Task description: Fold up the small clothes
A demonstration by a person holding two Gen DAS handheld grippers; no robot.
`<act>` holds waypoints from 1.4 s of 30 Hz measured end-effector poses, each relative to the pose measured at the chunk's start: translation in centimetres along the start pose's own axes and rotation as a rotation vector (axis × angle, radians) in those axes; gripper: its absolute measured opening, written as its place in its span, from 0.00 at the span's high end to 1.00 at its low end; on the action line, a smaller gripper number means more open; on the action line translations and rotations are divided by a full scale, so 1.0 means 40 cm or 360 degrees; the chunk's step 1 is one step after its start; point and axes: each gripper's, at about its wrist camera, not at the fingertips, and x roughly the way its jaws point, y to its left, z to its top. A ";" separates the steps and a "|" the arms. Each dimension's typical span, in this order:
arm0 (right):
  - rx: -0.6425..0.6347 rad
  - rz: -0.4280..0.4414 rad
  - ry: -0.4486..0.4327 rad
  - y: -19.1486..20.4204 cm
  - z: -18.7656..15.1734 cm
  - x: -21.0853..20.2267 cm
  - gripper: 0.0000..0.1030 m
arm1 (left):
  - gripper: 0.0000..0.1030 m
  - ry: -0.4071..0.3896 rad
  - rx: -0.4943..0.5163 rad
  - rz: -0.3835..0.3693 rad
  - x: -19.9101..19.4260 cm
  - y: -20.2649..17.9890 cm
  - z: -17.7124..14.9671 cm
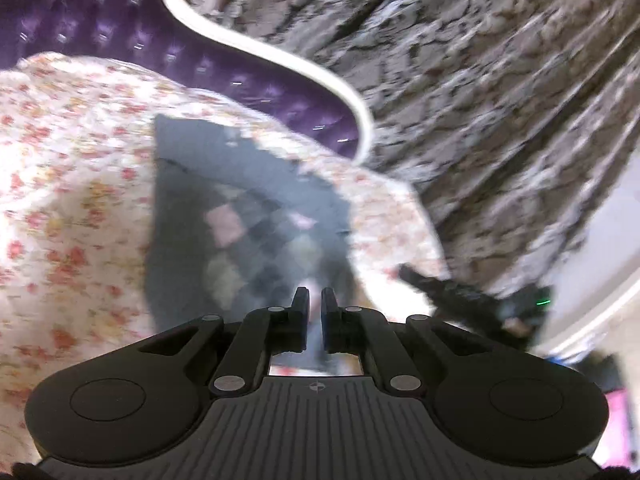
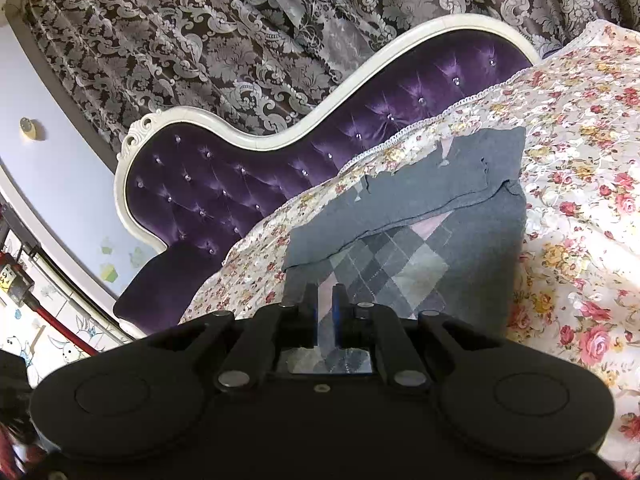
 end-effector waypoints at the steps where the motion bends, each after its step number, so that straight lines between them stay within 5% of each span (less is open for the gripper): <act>1: 0.0010 0.0016 0.0009 0.000 0.005 -0.001 0.84 | 0.94 0.0012 -0.0032 -0.0068 -0.008 -0.006 0.005; 5: 0.0031 0.0089 0.0018 0.008 0.029 -0.027 0.80 | 0.94 -0.0047 -0.0026 -0.0190 -0.046 -0.036 0.017; 7: 0.0048 0.0120 -0.0003 0.007 0.040 -0.047 0.80 | 0.93 -0.0177 0.0080 -0.0087 -0.058 -0.054 0.020; 10: 0.0029 0.0089 -0.0059 0.008 0.050 -0.058 0.80 | 0.75 -0.0382 0.0200 0.0121 -0.046 -0.062 0.035; 12: 0.0033 0.0049 -0.0100 -0.003 0.062 -0.054 0.80 | 0.74 -0.0491 0.0252 0.0224 -0.023 -0.056 0.053; 16: 0.0059 -0.0032 -0.0208 -0.035 0.095 -0.031 0.79 | 0.68 -0.0583 0.0320 0.0448 0.048 -0.015 0.081; 18: 0.0008 -0.0115 -0.0266 -0.047 0.103 -0.017 0.77 | 0.55 -0.0524 0.0327 0.0535 0.101 0.031 0.080; 20: -0.0036 -0.0190 -0.0257 -0.062 0.099 0.002 0.44 | 0.52 -0.0398 0.0296 0.0588 0.167 0.085 0.062; 22: -0.0056 -0.0243 -0.0189 -0.085 0.082 0.030 0.28 | 0.52 -0.0239 0.0221 0.0603 0.227 0.147 0.034; 25: -0.0003 -0.0284 0.0003 -0.129 0.032 0.074 0.28 | 0.52 -0.0034 0.0115 0.0631 0.294 0.226 -0.019; 30: 0.0101 -0.0282 0.0247 -0.178 -0.063 0.103 0.28 | 0.52 0.0112 0.0026 0.0651 0.318 0.286 -0.077; 42: 0.0226 -0.0173 0.0480 -0.177 -0.153 0.102 0.28 | 0.46 0.0192 0.0071 0.0667 0.356 0.279 -0.086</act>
